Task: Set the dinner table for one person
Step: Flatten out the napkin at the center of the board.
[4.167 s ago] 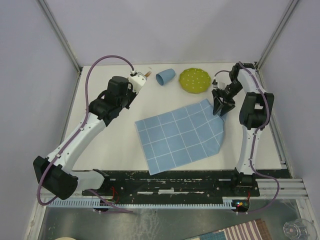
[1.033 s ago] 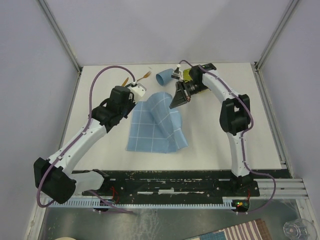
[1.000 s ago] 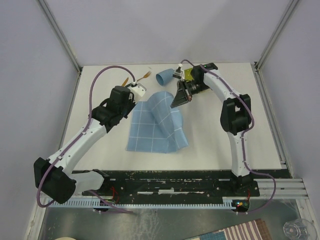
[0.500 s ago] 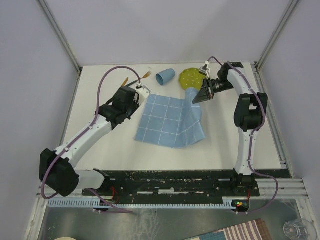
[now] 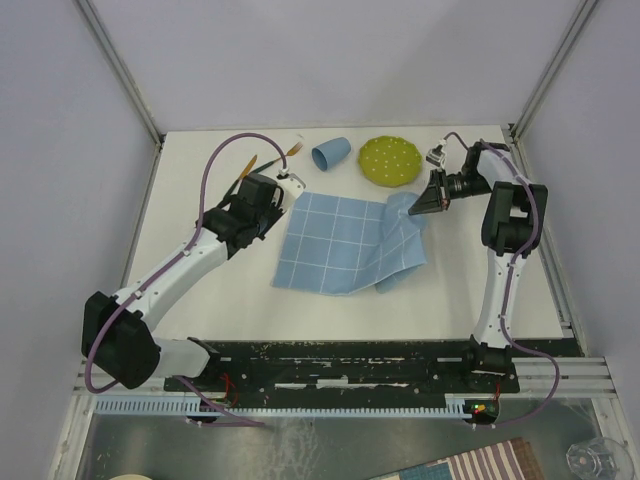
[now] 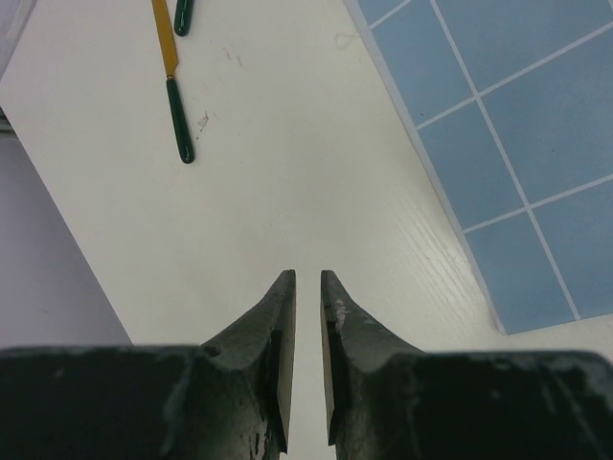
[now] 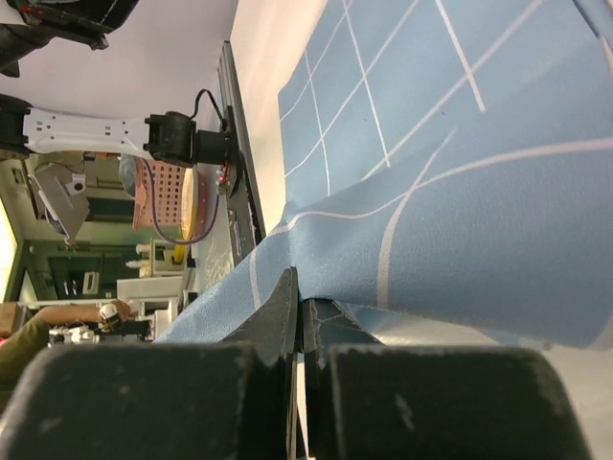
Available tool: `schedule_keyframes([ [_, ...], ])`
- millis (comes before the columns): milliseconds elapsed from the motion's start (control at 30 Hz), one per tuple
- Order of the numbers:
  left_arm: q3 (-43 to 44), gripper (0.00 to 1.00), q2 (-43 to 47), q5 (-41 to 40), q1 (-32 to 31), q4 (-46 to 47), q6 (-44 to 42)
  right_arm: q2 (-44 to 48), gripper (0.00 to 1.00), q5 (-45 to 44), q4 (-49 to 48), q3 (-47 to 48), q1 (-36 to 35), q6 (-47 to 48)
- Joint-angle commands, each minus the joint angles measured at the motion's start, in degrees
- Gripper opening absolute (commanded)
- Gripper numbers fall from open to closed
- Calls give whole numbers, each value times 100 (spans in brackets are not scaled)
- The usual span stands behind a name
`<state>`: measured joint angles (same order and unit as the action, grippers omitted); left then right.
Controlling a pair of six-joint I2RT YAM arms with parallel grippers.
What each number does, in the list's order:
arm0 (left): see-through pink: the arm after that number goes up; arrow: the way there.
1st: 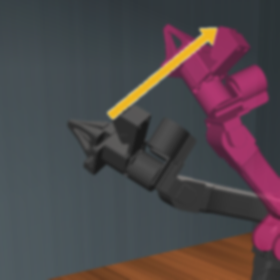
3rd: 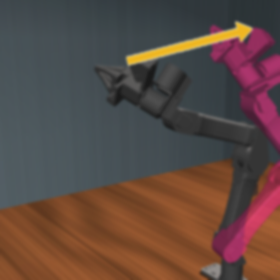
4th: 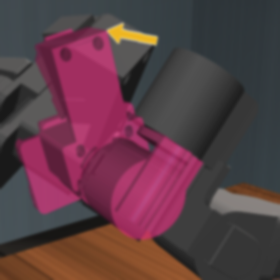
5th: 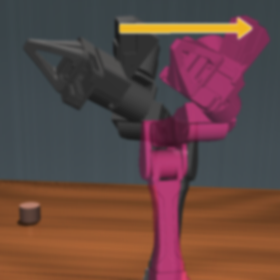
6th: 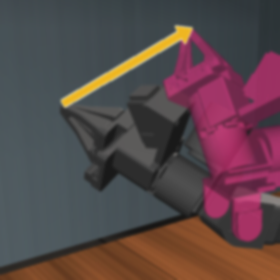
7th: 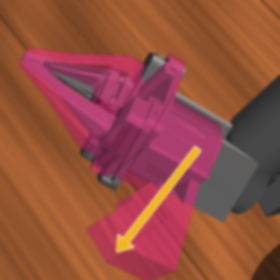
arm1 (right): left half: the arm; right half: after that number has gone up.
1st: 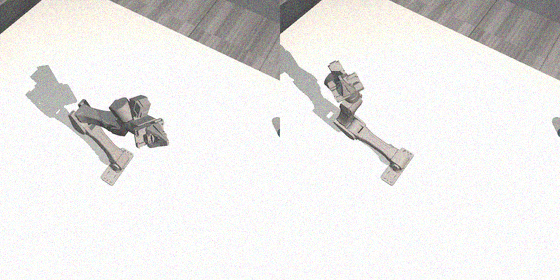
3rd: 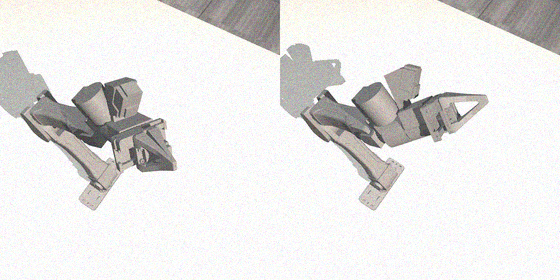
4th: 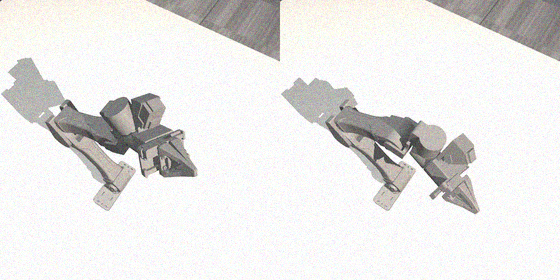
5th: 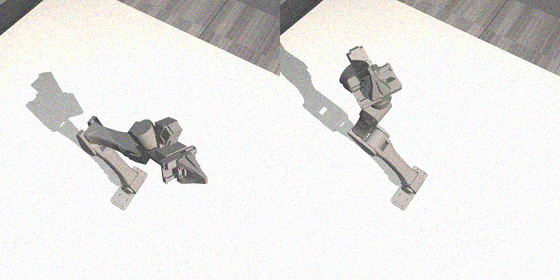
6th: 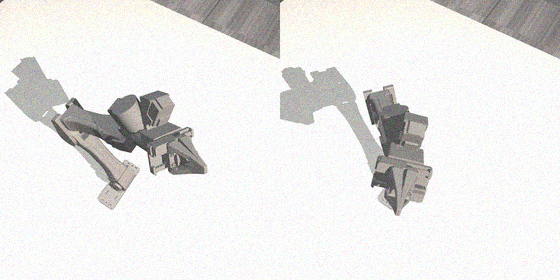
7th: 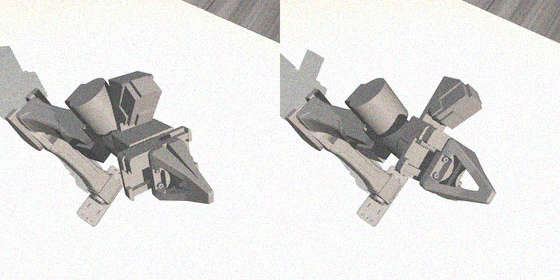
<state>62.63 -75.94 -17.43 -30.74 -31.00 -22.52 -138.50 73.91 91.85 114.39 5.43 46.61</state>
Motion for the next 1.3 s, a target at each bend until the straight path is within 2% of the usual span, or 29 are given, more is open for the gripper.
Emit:
schedule_keyframes([
  [0, 232, 23, -45, 22, -37, 343, 114, -98, 2, -23, 903, -145, 225, 365],
  [100, 264, 23, -52, -6, -49, 341, 107, -28, 2, 144, 909, -323, 342, 504],
  [467, 312, 23, -18, -7, -46, 341, 108, 440, 2, -557, 909, -910, 567, 590],
  [700, 290, 23, 56, -49, -47, 376, 56, 765, 2, -544, 920, -742, 728, 396],
  [867, 186, 23, 106, -42, -50, 420, 47, 916, 2, -732, 921, -208, 220, 164],
  [1267, 102, 23, 210, -93, -49, 411, -15, 1101, 2, -737, 914, -3, -1162, 125],
])
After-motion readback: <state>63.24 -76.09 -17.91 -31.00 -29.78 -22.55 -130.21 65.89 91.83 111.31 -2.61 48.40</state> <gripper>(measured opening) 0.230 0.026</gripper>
